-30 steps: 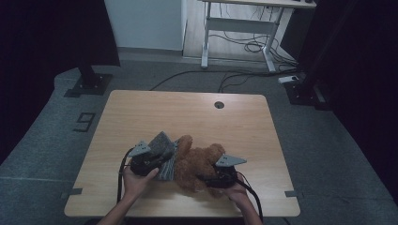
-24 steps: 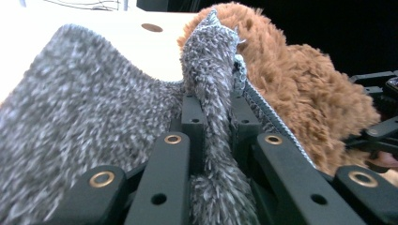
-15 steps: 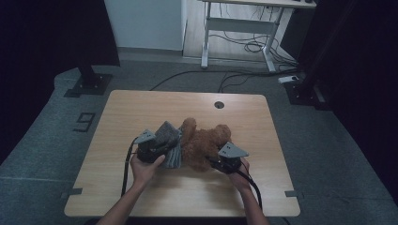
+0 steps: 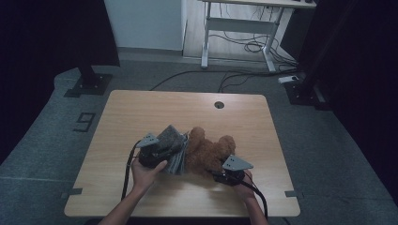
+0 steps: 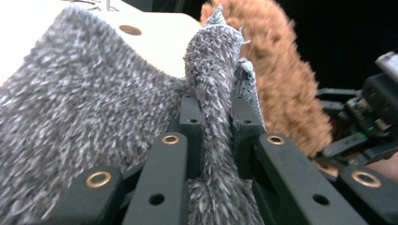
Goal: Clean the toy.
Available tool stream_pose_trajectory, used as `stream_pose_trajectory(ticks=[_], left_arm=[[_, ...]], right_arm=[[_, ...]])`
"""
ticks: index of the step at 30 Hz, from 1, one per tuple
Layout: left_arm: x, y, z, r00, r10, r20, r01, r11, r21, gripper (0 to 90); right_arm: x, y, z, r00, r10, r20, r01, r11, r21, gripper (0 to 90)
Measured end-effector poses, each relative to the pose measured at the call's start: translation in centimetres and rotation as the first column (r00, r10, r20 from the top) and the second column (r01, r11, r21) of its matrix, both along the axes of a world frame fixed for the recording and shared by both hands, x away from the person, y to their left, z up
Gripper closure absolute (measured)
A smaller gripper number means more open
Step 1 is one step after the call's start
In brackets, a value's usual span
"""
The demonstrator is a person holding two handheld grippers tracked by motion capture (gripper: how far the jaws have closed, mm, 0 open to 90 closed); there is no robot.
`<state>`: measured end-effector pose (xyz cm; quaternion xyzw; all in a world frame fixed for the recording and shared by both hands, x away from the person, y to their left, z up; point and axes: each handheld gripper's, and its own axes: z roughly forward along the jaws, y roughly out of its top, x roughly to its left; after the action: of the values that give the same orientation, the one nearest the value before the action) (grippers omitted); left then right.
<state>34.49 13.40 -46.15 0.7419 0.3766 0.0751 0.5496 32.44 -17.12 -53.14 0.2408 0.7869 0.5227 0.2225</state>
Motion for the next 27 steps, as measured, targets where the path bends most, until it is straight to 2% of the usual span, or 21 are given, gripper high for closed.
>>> stream_pose_trajectory(ticks=[5,10,13,16,18,20,22,24,27], left_arm=[[0.2,-2.9,2.5,0.9983,-0.050,0.029,0.050,0.9987,0.005,78.7],[0.9,-6.7,5.0,0.9931,-0.100,0.062,0.099,0.9948,0.024,78.1],[1.5,-9.4,5.8,0.9887,-0.141,0.050,0.139,0.9893,0.045,77.8],[2.0,-12.4,5.7,0.9826,-0.185,0.017,0.182,0.9781,0.101,77.4],[2.5,-14.2,4.9,0.9813,-0.192,-0.017,0.192,0.9698,0.150,77.4],[3.2,-15.2,3.8,0.9811,-0.184,-0.061,0.192,0.9616,0.196,77.5],[3.5,-15.2,2.7,0.9805,-0.176,-0.087,0.191,0.9572,0.217,77.9],[3.6,-14.6,2.3,0.9817,-0.166,-0.092,0.183,0.9601,0.212,78.1],[3.5,-13.2,2.4,0.9865,-0.142,-0.081,0.157,0.9628,0.220,78.3]], right_arm=[[-0.3,-0.7,-0.2,0.9995,-0.003,-0.033,0.004,0.9998,0.021,43.8],[-0.4,-0.7,-0.3,0.9999,-0.001,-0.012,0.001,1.0000,0.006,43.2],[-0.5,-0.4,-0.4,1.0000,0.001,0.005,-0.001,0.9999,-0.013,43.4],[-0.6,-0.3,-0.4,0.9999,0.002,0.015,-0.001,0.9996,-0.027,43.5],[-0.6,-0.2,-0.4,0.9998,-0.001,0.018,0.002,0.9997,-0.024,43.7],[-0.6,-0.3,-0.4,0.9998,-0.003,0.020,0.003,0.9995,-0.032,44.0],[-0.7,-0.3,-0.5,0.9997,-0.003,0.023,0.004,0.9991,-0.042,44.4],[-0.8,-0.1,-0.7,0.9997,-0.001,0.025,0.003,0.9979,-0.065,44.6],[-0.8,0.2,-0.7,0.9994,0.000,0.033,0.002,0.9975,-0.071,45.0]])
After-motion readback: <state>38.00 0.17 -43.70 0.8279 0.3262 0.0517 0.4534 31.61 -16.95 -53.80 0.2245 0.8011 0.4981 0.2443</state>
